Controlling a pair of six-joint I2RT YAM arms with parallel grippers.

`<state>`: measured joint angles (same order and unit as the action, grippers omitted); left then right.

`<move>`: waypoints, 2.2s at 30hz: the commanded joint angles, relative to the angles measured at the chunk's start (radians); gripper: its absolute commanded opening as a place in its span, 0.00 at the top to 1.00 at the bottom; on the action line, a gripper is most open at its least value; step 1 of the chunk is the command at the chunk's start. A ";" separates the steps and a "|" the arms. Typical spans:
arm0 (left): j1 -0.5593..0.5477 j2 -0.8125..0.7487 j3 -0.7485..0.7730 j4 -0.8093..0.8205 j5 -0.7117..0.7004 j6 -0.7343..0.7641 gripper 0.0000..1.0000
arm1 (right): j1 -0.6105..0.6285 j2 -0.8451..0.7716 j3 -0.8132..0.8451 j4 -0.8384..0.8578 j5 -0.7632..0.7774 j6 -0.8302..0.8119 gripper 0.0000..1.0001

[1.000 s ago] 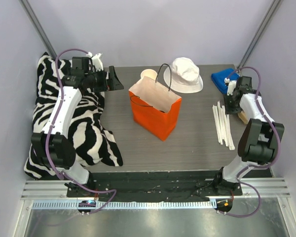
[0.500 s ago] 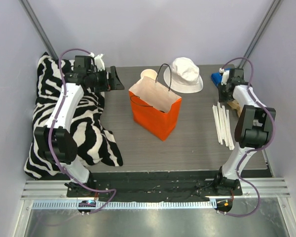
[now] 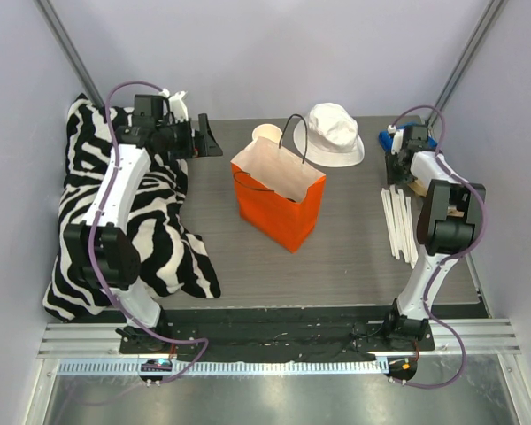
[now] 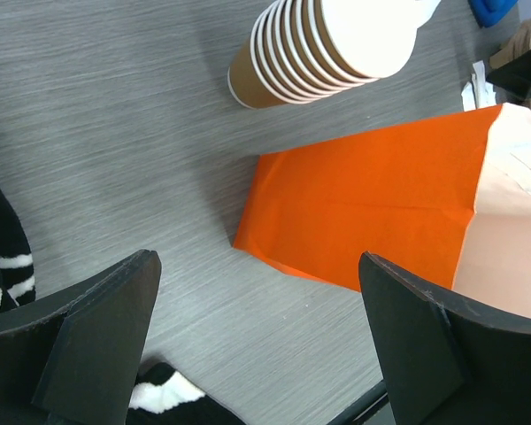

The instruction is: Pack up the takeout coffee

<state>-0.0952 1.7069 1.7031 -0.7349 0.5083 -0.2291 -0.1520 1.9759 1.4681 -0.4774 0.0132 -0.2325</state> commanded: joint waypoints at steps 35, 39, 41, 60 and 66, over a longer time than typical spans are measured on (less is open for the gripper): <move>0.008 0.013 0.070 -0.015 0.001 0.040 0.00 | 0.006 -0.170 0.104 -0.093 -0.173 0.145 0.99; 0.008 0.002 0.056 0.000 0.015 0.034 0.00 | 0.008 -0.282 0.106 -0.136 -0.197 0.163 0.99; 0.008 0.000 0.050 0.008 0.022 0.033 0.01 | 0.006 -0.354 0.112 -0.159 -0.220 0.170 0.99; 0.008 -0.061 -0.005 -0.050 0.052 0.085 0.00 | 0.106 -0.060 0.225 -0.244 -0.176 -0.050 0.58; 0.006 -0.044 0.016 -0.095 0.064 0.111 0.00 | 0.106 0.109 0.328 -0.260 -0.141 -0.100 0.59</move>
<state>-0.0948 1.6817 1.6821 -0.7910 0.5442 -0.1509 -0.0414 2.0514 1.6981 -0.7380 -0.1673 -0.2787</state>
